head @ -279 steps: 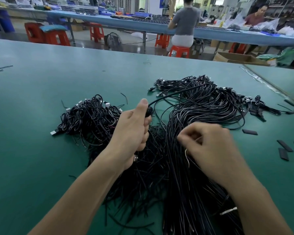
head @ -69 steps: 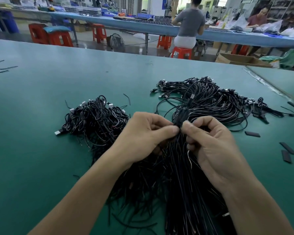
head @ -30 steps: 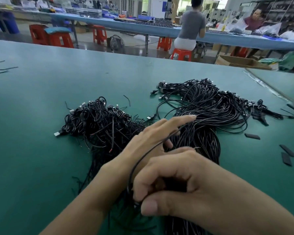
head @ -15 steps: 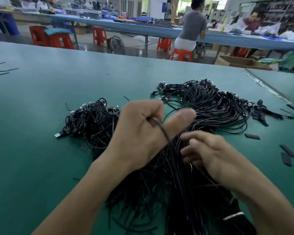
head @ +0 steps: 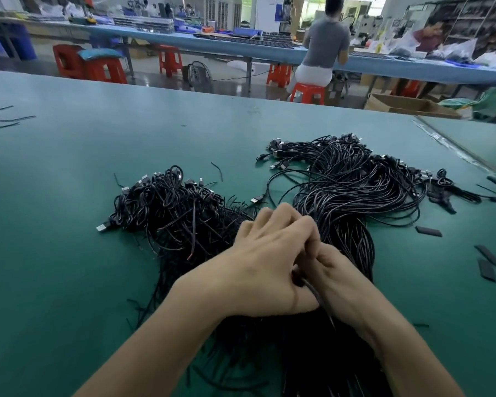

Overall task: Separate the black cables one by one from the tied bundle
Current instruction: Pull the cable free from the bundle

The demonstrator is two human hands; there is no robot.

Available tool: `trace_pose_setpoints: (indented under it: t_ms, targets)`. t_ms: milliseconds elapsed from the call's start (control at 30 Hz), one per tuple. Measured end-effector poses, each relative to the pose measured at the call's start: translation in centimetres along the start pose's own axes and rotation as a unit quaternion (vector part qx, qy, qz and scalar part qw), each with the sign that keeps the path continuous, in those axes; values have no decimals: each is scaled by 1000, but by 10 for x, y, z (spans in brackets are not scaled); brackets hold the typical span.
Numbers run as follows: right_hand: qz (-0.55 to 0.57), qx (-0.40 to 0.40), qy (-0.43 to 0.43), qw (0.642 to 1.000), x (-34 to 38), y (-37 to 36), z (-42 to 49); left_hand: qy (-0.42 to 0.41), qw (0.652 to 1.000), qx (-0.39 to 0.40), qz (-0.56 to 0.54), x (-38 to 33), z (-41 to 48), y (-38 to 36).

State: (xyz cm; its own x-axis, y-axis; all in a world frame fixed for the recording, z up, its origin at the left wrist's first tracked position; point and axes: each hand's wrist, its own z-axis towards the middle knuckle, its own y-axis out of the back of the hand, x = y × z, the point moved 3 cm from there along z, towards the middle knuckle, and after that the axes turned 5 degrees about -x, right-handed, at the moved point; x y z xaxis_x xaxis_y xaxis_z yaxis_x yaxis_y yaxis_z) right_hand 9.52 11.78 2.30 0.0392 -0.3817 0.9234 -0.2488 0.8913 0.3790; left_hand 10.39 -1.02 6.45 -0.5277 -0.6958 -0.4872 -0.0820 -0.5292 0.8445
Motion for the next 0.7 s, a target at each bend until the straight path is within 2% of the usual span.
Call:
trace_pose_setpoints:
  t_ms: [100, 167, 233, 300, 400, 500, 633, 700]
  targets:
    - [-25, -15, 1, 1000, -5, -2, 4, 68, 986, -29, 153, 8, -3, 1]
    - [-11, -40, -26, 999, -9, 0, 6, 143, 972, -62, 173, 14, -4, 5]
    - [12, -46, -53, 997, -7, 1, 4, 174, 966, -81, 174, 17, -5, 6]
    - [41, -59, -62, 996, -4, 0, 4, 130, 975, -78, 161, 15, -5, 3]
    - [110, -38, -76, 990, 2, -2, 4, 39, 994, -66, 82, 6, -4, -2]
    - [151, -20, -103, 983, 1, 0, 4, -22, 1000, -17, 0, 0, 0, -5]
    - [142, -31, -82, 986, -4, 3, 4, -4, 995, 13, -96, 2, 3, -8]
    - [172, -71, -80, 979, -9, 9, 6, 3, 991, 18, -136, 3, 5, -7]
